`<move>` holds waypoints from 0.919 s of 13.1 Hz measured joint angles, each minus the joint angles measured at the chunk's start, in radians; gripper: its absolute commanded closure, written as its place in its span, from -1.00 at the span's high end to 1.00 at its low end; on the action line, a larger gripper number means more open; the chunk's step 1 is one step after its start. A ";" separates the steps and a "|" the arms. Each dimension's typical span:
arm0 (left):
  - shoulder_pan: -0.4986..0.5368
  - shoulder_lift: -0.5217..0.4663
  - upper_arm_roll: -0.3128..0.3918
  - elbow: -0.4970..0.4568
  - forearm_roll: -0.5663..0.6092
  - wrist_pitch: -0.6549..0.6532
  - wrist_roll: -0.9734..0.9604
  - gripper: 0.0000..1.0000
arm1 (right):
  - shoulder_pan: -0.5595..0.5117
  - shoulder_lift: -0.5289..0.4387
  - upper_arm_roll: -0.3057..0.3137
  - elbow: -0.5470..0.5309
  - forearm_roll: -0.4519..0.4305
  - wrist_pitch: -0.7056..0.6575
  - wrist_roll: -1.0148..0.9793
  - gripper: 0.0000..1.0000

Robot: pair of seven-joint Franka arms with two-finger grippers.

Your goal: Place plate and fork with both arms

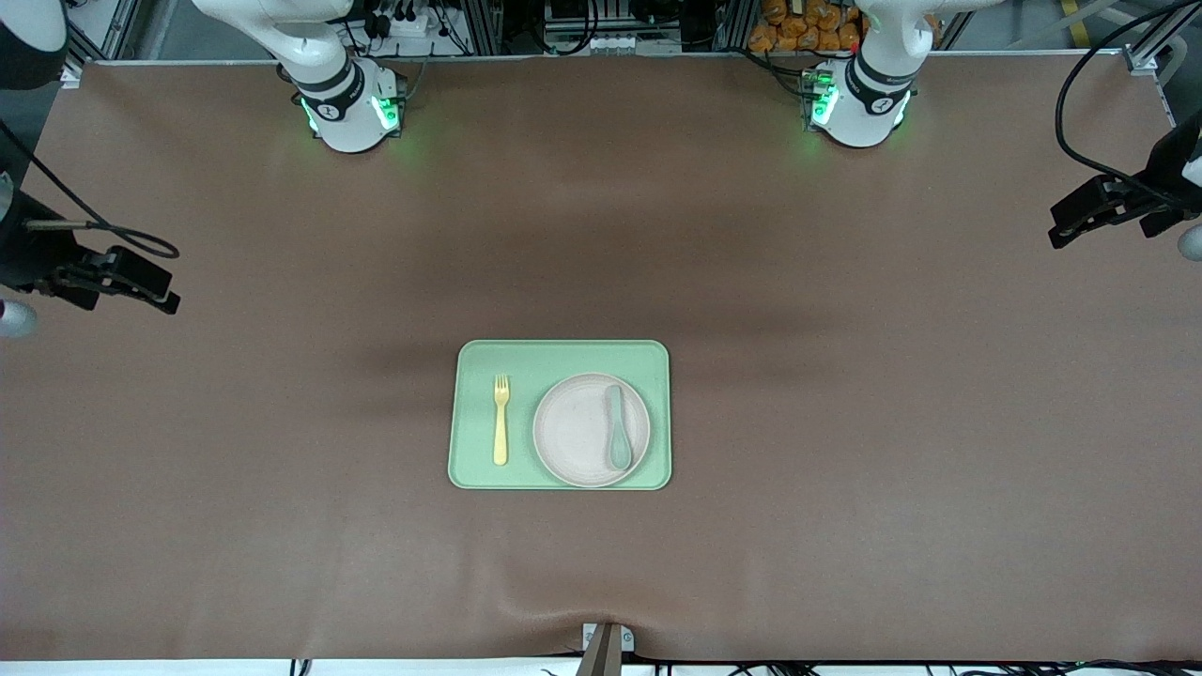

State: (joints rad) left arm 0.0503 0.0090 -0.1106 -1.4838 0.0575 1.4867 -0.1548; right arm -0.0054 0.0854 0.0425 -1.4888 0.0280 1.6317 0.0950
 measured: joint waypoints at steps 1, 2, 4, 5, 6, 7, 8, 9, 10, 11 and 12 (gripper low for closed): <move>0.000 0.000 0.000 0.000 0.000 0.000 0.000 1.00 | 0.000 -0.034 -0.002 -0.060 -0.001 0.026 -0.018 1.00; 0.000 0.000 0.000 0.000 -0.001 0.000 0.000 1.00 | 0.000 -0.054 -0.005 -0.094 -0.002 0.042 -0.030 1.00; -0.001 0.000 -0.003 0.000 -0.014 -0.005 0.010 1.00 | 0.000 -0.062 -0.018 -0.102 -0.025 0.057 -0.066 1.00; -0.001 0.000 -0.004 0.000 -0.017 -0.016 0.021 1.00 | 0.000 -0.061 -0.023 -0.093 -0.045 0.060 -0.083 1.00; -0.001 -0.002 -0.007 0.000 -0.018 -0.025 0.034 1.00 | 0.000 -0.056 -0.024 -0.073 -0.062 0.048 -0.089 1.00; -0.001 -0.007 -0.012 0.000 -0.020 -0.035 0.046 1.00 | 0.001 -0.049 -0.025 -0.051 -0.071 0.017 -0.091 1.00; -0.002 -0.014 -0.020 0.000 -0.021 -0.041 0.051 1.00 | 0.001 -0.043 -0.025 -0.036 -0.074 -0.002 -0.091 1.00; -0.002 -0.021 -0.028 0.000 -0.021 -0.045 0.051 1.00 | 0.002 -0.040 -0.025 -0.027 -0.075 -0.010 -0.092 1.00; -0.003 -0.026 -0.032 0.000 -0.021 -0.048 0.051 1.00 | 0.002 -0.037 -0.025 -0.023 -0.075 -0.014 -0.092 1.00; -0.003 -0.029 -0.034 -0.001 -0.021 -0.050 0.051 1.00 | 0.002 -0.035 -0.025 -0.022 -0.075 -0.016 -0.095 1.00; -0.003 -0.030 -0.034 -0.002 -0.021 -0.050 0.051 1.00 | 0.002 -0.032 -0.025 -0.022 -0.075 -0.017 -0.101 1.00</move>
State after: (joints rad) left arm 0.0470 -0.0206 -0.1444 -1.4855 0.0367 1.4369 -0.1033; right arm -0.0037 0.0529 0.0177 -1.5110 -0.0471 1.6143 -0.0056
